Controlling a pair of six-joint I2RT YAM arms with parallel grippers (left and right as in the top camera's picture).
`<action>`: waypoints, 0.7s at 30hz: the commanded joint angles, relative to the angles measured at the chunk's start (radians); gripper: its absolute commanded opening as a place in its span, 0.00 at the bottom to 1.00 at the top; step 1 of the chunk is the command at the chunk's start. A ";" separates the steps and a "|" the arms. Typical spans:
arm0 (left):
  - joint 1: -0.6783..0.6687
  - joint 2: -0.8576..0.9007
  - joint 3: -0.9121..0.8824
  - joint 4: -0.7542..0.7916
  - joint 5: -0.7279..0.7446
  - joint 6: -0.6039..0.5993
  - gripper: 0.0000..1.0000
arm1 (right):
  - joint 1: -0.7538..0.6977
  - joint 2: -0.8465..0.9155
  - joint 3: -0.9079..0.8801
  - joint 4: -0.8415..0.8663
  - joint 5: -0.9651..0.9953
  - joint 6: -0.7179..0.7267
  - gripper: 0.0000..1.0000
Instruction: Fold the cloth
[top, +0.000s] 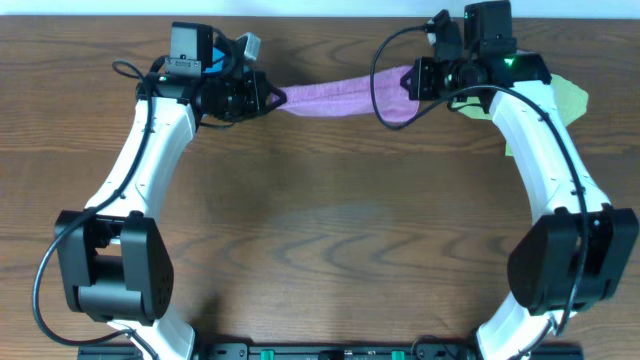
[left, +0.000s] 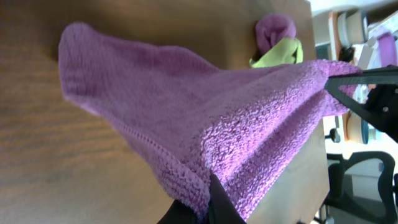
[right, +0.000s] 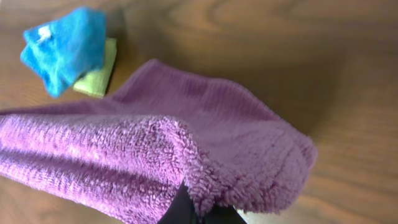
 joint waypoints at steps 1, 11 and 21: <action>0.049 0.008 0.016 -0.045 -0.019 0.078 0.06 | -0.015 0.008 0.022 -0.040 0.001 -0.056 0.01; 0.103 0.005 0.016 -0.191 0.013 0.166 0.05 | 0.080 0.008 -0.001 -0.163 -0.031 -0.163 0.01; 0.105 0.005 0.016 -0.451 0.017 0.394 0.06 | 0.102 -0.032 -0.175 -0.262 -0.098 -0.259 0.02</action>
